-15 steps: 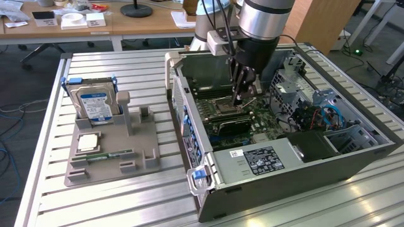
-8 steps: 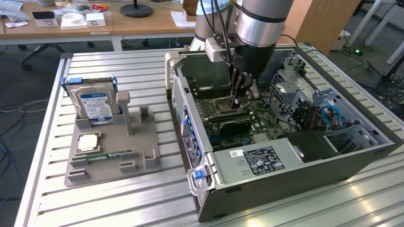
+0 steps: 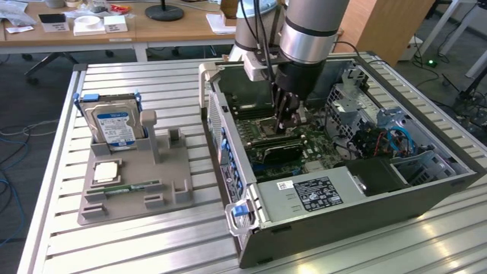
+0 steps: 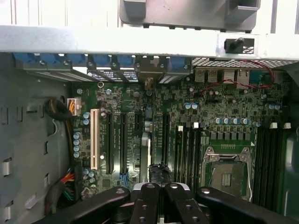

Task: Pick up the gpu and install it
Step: 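Press down on the gpu until it lock into place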

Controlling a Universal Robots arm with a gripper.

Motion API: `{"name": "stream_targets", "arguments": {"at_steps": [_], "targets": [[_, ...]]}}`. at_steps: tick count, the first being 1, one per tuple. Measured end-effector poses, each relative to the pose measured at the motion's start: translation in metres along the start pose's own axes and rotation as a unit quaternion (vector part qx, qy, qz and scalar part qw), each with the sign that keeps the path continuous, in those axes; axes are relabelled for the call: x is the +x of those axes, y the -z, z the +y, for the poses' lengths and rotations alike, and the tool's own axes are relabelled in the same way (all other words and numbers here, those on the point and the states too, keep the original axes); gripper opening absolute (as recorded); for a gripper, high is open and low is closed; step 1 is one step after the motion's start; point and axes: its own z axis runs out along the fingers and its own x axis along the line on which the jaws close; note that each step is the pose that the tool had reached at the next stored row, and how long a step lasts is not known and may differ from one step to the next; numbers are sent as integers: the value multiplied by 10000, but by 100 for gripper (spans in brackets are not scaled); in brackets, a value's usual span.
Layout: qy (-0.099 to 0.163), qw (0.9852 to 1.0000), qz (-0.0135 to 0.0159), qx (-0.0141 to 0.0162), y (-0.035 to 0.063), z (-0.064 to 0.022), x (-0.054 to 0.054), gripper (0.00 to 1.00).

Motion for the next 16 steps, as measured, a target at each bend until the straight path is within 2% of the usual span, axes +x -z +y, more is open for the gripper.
{"name": "stream_targets", "arguments": {"at_steps": [4,16], "targets": [[-10,10000,1,0,-67,28,0,11],[-28,10000,1,0,-284,37,5,11]]}}
